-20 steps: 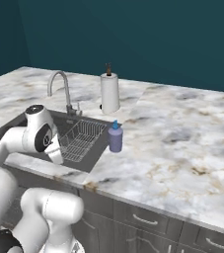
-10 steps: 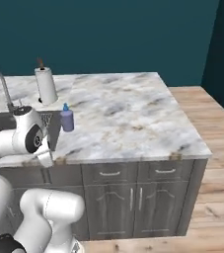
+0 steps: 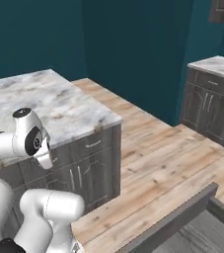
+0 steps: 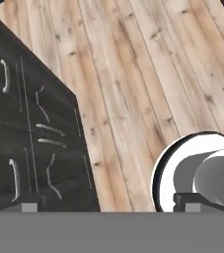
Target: Restock the sink supplies by placing the sponge and soap dispenser on the counter and next to the sink. Make sure the soap dispenser is upright.
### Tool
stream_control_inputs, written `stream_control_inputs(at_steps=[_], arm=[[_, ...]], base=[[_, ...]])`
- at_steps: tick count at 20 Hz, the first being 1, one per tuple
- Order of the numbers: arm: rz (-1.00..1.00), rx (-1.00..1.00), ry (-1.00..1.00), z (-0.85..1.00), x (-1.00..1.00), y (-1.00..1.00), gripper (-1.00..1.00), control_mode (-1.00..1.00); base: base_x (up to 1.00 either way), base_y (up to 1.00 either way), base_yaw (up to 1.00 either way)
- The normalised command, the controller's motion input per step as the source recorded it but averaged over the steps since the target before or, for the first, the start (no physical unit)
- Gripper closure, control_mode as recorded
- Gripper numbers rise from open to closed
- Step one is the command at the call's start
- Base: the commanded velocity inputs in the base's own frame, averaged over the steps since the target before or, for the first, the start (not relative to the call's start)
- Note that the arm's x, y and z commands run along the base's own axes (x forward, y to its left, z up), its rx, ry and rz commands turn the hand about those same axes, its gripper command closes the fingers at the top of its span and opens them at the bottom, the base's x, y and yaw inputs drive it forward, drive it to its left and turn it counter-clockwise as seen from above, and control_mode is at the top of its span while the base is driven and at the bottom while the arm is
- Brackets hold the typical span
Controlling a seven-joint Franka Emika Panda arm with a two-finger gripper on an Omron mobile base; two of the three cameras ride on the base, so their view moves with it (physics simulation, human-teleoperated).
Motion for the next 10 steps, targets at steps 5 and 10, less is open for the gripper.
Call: stream_control_inputs(at_steps=[5,10], arm=[[0.00,0.00,0.00,0.00,0.00,0.00,-1.00,1.00],[0.00,0.00,0.00,0.00,0.00,0.00,-1.00,1.00]], base=[[0.06,-0.01,-0.75],[0.03,-0.08,-0.71]])
